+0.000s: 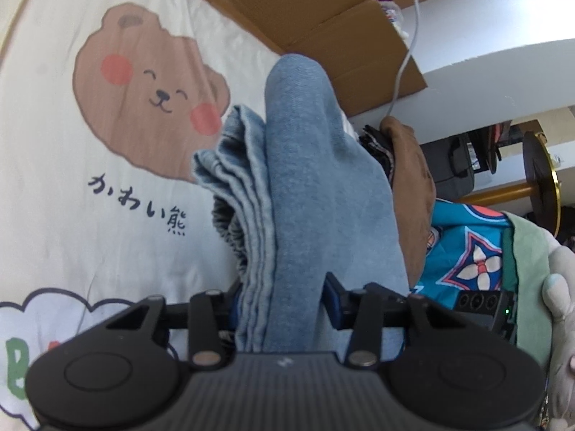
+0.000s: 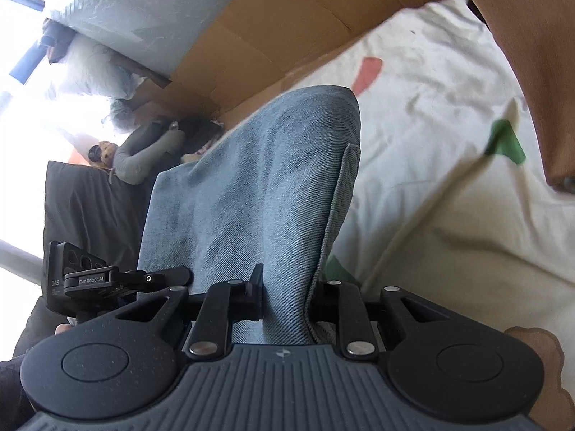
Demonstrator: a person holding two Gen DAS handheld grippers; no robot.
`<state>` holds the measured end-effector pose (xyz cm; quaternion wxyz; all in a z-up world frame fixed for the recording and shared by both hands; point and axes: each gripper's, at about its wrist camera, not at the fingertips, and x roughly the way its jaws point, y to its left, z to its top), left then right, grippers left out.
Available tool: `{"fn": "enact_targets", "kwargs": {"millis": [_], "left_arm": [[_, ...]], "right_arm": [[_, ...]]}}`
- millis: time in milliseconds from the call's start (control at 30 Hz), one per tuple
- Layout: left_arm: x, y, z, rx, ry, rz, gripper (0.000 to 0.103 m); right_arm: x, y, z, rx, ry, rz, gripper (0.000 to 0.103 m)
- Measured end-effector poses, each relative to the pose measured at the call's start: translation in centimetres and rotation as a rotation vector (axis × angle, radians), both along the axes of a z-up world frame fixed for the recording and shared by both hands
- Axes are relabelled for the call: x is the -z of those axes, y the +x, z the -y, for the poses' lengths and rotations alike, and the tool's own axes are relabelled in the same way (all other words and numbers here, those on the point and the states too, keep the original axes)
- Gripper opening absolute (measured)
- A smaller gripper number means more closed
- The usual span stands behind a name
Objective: Fold clothes
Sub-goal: 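Lift the folded jeans up off the bed with both grippers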
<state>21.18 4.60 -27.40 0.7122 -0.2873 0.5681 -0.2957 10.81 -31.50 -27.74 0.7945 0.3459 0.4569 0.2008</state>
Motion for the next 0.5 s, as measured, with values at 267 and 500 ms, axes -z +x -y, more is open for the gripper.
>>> {"fn": "enact_targets", "kwargs": {"millis": [267,500], "left_arm": [[-5.7,-0.7,0.0,-0.001,0.039,0.04,0.045],[-10.8,-1.9,0.4,-0.009,0.038,0.086,0.045]], "right_arm": [[-5.5,-0.6,-0.7,-0.014,-0.031,0.038,0.02],[-11.0,-1.0,-0.7,-0.028,-0.057,0.068,0.02]]}}
